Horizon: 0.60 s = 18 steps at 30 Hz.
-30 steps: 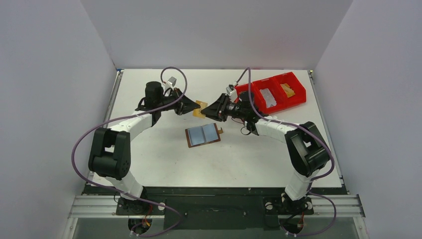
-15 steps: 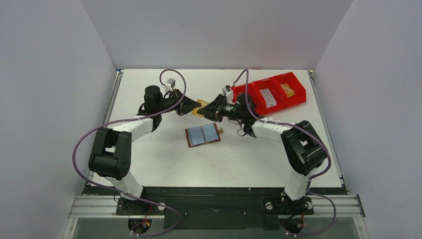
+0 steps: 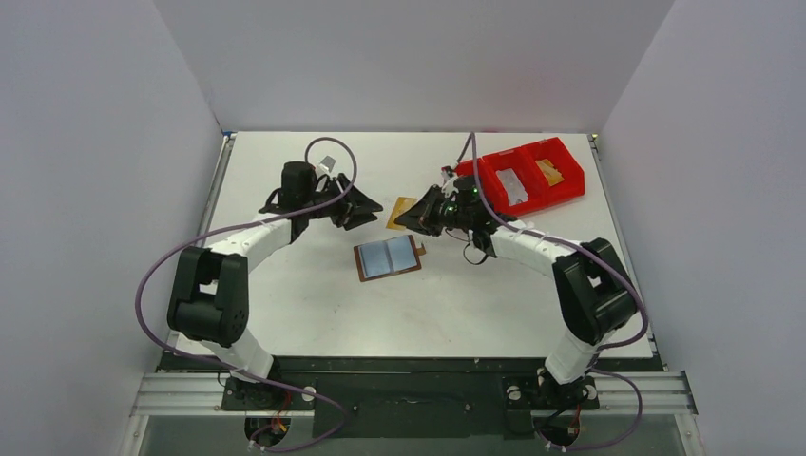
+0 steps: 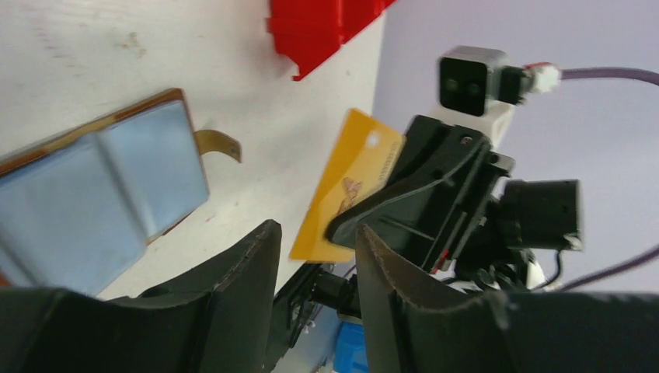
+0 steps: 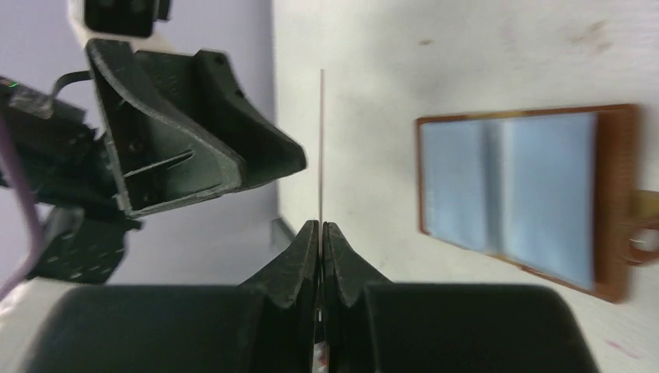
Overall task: Take the credit cards out of the card holder
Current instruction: Place the credit card in the storage box.
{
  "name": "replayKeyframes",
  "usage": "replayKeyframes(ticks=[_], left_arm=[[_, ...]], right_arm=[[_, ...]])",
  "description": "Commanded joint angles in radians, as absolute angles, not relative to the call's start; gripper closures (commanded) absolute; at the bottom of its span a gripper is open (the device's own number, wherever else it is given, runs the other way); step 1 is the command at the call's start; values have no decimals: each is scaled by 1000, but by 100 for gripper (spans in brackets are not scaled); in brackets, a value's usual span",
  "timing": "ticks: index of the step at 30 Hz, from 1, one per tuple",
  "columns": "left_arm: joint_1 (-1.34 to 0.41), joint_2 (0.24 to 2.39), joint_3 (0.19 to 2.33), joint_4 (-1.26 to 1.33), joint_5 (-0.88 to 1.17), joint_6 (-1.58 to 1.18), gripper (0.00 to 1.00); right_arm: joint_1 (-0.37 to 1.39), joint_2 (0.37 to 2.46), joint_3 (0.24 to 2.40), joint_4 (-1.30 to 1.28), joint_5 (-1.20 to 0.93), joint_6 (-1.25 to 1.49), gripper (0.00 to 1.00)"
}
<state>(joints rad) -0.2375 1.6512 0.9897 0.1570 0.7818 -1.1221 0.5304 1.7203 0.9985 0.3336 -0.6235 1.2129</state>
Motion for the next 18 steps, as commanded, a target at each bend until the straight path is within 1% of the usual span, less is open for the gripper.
replayKeyframes(ticks=[1,4,7,11,18], left_arm=[[-236,1580,1134,-289,588,-816,60],[-239,1571,1158,-361,514,-763,58],[-246,1560,1159,-401,492,-728,58],[-264,1545,1147,-427,468,-698,58],[-278,1536,1132,-447,455,-667,57]], right_arm=[[488,1596,1097,-57,-429,916,100],[433,1584,1119,-130,-386,882,100],[374,1582,1160,-237,-304,823,100],[304,1603,1271,-394,-167,742,100],[175,1683,1440,-580,60,656,100]])
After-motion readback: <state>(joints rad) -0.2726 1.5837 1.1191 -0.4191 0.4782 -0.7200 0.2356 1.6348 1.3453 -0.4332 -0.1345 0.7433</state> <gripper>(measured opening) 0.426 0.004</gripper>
